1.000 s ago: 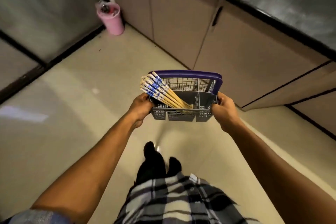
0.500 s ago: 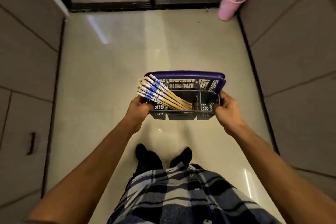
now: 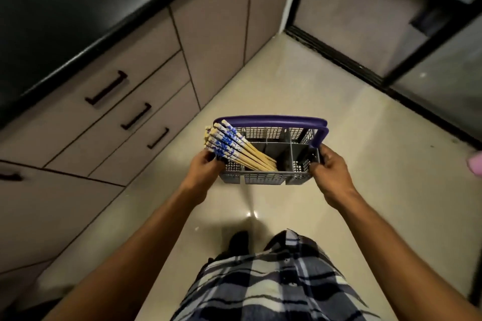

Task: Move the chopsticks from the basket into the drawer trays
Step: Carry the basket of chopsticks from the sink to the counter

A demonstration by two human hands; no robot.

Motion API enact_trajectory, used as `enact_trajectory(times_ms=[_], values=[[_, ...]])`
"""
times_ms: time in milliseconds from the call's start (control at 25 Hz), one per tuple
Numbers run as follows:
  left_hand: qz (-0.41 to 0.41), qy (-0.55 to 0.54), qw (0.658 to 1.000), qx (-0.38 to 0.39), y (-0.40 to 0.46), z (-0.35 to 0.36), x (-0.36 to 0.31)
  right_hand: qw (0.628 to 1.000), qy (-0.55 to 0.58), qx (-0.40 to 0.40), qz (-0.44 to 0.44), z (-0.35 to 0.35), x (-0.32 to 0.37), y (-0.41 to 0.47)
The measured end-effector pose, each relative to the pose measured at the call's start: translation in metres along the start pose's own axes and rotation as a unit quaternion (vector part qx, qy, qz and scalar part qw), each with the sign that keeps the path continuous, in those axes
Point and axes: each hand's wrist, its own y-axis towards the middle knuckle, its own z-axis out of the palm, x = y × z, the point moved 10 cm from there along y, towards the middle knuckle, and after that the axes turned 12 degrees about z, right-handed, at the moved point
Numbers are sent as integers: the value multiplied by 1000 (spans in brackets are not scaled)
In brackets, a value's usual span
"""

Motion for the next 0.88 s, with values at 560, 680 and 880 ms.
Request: enact_trajectory(times_ms=[560,680,880], values=[[98,-59,945,-307,108,-240,-172,920,-155,317,-172,287,360,121],[119,-64,932,-336,129,-286,-204,905,-167,336,-200,338,423,125],[133,-88,927,-340,166,-351,-236,893,-197,354,-195,420,475,147]])
